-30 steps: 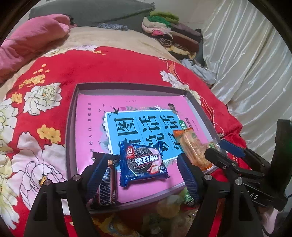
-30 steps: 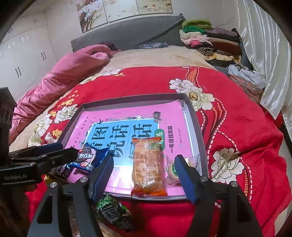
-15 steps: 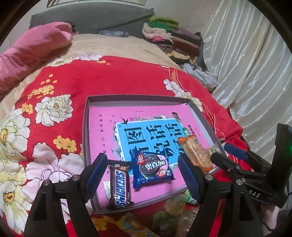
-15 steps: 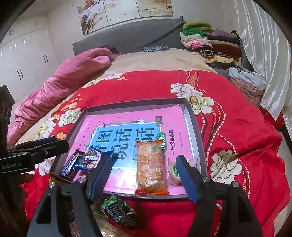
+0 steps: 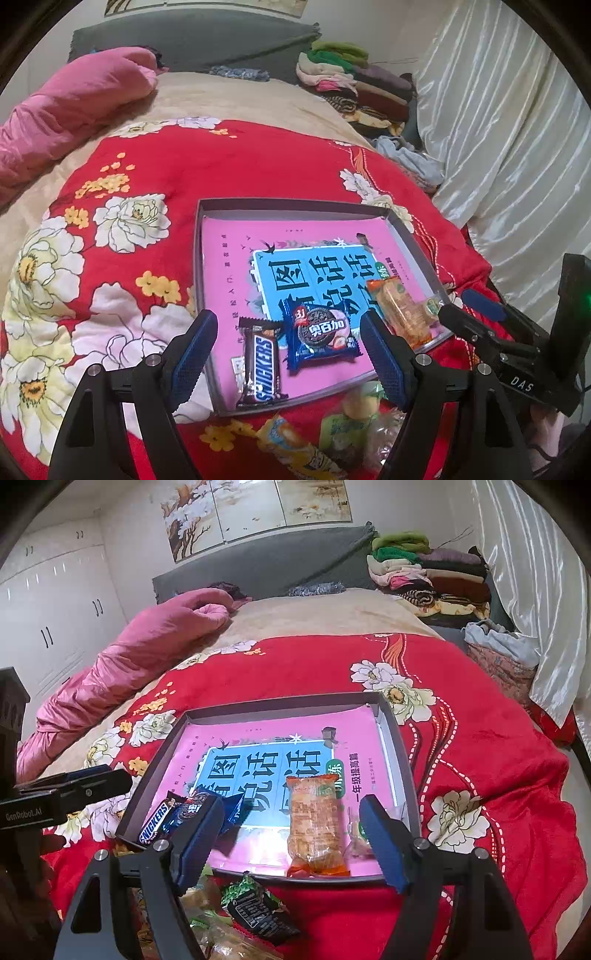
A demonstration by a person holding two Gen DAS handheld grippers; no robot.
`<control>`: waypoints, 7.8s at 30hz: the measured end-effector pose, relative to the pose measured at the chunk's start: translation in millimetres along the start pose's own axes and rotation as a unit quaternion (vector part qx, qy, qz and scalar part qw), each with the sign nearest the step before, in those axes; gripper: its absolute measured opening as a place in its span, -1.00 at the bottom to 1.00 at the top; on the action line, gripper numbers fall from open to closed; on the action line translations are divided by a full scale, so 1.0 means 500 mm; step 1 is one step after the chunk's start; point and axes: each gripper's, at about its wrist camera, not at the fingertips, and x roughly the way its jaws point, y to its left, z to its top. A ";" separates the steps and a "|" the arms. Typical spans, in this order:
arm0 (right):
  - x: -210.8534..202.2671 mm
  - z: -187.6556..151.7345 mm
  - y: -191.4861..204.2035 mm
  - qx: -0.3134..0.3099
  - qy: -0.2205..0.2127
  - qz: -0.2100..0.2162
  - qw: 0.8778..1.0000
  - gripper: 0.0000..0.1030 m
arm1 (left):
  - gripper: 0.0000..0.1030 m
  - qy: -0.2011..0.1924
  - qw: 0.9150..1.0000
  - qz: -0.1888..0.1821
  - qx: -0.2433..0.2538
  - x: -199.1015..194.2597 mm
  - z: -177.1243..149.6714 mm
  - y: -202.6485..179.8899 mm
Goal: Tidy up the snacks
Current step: 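Withdraw both grippers from the tray toward the remaining snacks, then close the left gripper on the yellow wafer bar while the right gripper grasps the clear meat-floss bag, then carry the yellow wafer bar over the tray while the right gripper carries the clear bag, then open the right gripper to drop the clear bag while the left gripper releases the wafer bar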
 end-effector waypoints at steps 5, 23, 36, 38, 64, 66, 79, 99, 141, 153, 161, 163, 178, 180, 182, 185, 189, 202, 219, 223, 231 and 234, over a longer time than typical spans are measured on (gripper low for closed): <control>-0.006 -0.002 0.003 -0.001 -0.002 0.000 1.000 0.49 | 0.56 0.002 1.000 0.004 -0.002 -0.008 -0.007 0.006; -0.045 -0.013 0.005 0.000 -0.010 0.002 1.000 0.55 | 0.57 -0.001 1.000 0.006 -0.014 -0.041 -0.027 0.014; -0.064 -0.031 0.011 -0.007 -0.003 0.010 1.000 0.60 | 0.57 0.000 1.000 0.014 -0.009 -0.057 -0.050 -0.004; -0.067 -0.033 0.011 -0.008 -0.003 0.010 1.000 0.61 | 0.57 0.001 1.000 0.014 -0.010 -0.058 -0.053 -0.004; -0.094 -0.083 0.028 -0.022 0.008 0.018 1.000 0.65 | 0.57 0.028 0.999 0.029 0.000 -0.061 -0.108 -0.032; -0.095 -0.087 0.028 -0.018 0.009 0.019 1.000 0.65 | 0.57 0.030 0.999 0.030 0.003 -0.060 -0.113 -0.037; -0.099 -0.105 0.034 -0.022 0.016 0.022 0.999 0.65 | 0.57 0.042 0.998 0.036 0.003 -0.060 -0.134 -0.037; -0.091 -0.146 0.037 -0.020 0.052 0.023 0.998 0.65 | 0.56 0.066 0.997 0.050 -0.010 -0.049 -0.164 -0.018; 0.000 -0.199 0.057 -0.015 0.108 0.073 0.991 -0.11 | 0.00 0.105 0.989 0.017 -0.107 0.061 -0.186 0.033; -0.035 -0.177 0.053 -0.012 0.079 0.074 0.994 -0.11 | -0.49 0.097 0.987 -0.031 -0.123 0.046 -0.180 0.046; -0.055 -0.154 0.054 -0.013 0.060 0.074 0.995 -0.11 | -0.49 0.049 0.994 -0.033 -0.094 -0.014 -0.155 0.023; -0.057 -0.149 0.054 -0.013 0.058 0.073 0.996 -0.11 | -0.49 0.036 0.995 -0.028 -0.089 -0.025 -0.148 0.022; -0.062 -0.095 0.025 0.007 0.025 0.058 0.998 -0.11 | -0.49 -0.031 0.995 -0.013 -0.089 -0.061 -0.094 0.042; -0.063 -0.090 0.023 0.008 0.022 0.057 0.998 -0.11 | -0.49 -0.037 0.995 -0.010 -0.088 -0.064 -0.089 0.044; -0.062 -0.085 0.022 0.007 0.020 0.055 0.998 -0.11 | -0.49 -0.042 0.995 -0.007 -0.089 -0.064 -0.082 0.048; -0.060 -0.077 0.022 0.007 0.017 0.053 0.998 -0.11 | -0.49 -0.052 0.995 -0.001 -0.087 -0.063 -0.073 0.052; -0.057 -0.067 0.021 0.009 0.012 0.050 0.999 -0.11 | -0.49 -0.061 0.994 0.004 -0.086 -0.059 -0.062 0.058; -0.038 -0.041 0.028 0.008 0.006 0.038 0.999 -0.11 | -0.49 -0.092 0.992 0.011 -0.084 -0.034 -0.034 0.075; 0.019 -0.004 0.044 -0.002 0.012 0.032 0.999 -0.11 | -0.49 -0.078 0.994 0.019 -0.077 0.026 -0.018 0.087; 0.038 -0.002 0.052 -0.007 0.017 0.031 0.999 -0.11 | -0.49 -0.078 0.994 0.019 -0.074 0.033 -0.020 0.088; 0.058 -0.008 0.055 -0.009 0.026 0.028 0.999 -0.11 | -0.49 -0.075 0.995 0.026 -0.060 0.057 -0.024 0.080; 0.067 -0.010 0.054 -0.007 0.031 0.027 0.999 -0.11 | -0.49 -0.071 0.996 0.029 -0.056 0.066 -0.026 0.076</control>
